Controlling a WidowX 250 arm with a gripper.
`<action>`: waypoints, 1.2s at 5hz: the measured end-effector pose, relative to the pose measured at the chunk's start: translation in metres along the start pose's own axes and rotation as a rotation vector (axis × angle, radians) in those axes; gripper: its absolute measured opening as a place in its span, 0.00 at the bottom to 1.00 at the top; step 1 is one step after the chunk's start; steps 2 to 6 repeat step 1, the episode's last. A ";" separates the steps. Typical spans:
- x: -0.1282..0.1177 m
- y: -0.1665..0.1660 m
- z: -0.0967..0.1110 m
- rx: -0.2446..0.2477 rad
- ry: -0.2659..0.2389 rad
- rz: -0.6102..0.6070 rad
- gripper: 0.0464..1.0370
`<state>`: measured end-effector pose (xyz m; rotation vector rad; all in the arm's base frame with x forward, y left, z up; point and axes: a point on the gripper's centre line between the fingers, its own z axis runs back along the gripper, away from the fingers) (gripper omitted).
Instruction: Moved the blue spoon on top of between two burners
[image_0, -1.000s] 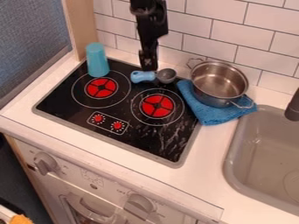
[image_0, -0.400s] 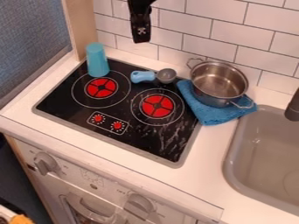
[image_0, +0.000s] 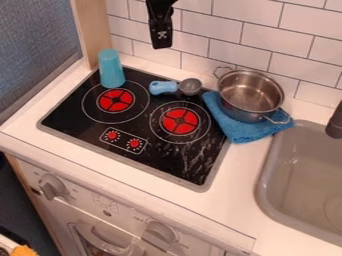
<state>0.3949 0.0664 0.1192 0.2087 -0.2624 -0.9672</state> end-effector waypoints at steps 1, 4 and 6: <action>0.000 0.000 0.000 -0.001 -0.001 0.001 0.96; 0.000 0.000 0.000 -0.001 -0.001 0.001 0.96; 0.000 0.000 0.000 -0.001 -0.001 0.001 0.96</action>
